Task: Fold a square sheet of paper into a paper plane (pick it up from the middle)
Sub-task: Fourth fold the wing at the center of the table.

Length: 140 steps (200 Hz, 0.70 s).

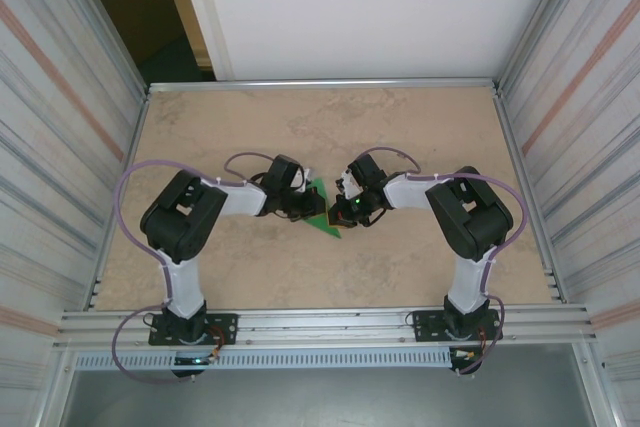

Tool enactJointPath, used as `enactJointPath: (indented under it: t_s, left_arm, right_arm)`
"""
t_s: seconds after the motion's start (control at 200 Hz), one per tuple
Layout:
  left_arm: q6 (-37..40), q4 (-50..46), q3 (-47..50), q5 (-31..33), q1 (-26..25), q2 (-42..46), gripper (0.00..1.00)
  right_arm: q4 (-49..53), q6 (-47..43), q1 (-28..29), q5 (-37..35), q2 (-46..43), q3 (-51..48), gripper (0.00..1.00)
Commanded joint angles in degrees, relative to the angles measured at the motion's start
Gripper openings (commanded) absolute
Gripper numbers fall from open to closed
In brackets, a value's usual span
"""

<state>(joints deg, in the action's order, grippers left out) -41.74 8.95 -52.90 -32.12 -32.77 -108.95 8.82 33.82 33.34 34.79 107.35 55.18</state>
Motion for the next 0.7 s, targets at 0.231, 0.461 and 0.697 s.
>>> enactJointPath:
  t_s: [0.231,0.461,0.697]
  left_arm:
    - [7.6,-10.0,-7.1,2.9,11.2,-4.2,0.1]
    - [9.9,-21.1,-17.9,4.9,18.5,-10.3,0.1]
    - [9.5,-22.1,-17.9,4.6,18.9,-0.6,0.11]
  right_arm:
    - [11.7,-6.2,-0.6,-7.0,4.2,-3.0,0.01]
    - [13.0,-7.8,-0.7,-7.3,4.0,-2.7,0.01]
    - [12.8,-7.6,-0.5,-6.6,2.5,-1.1,0.02]
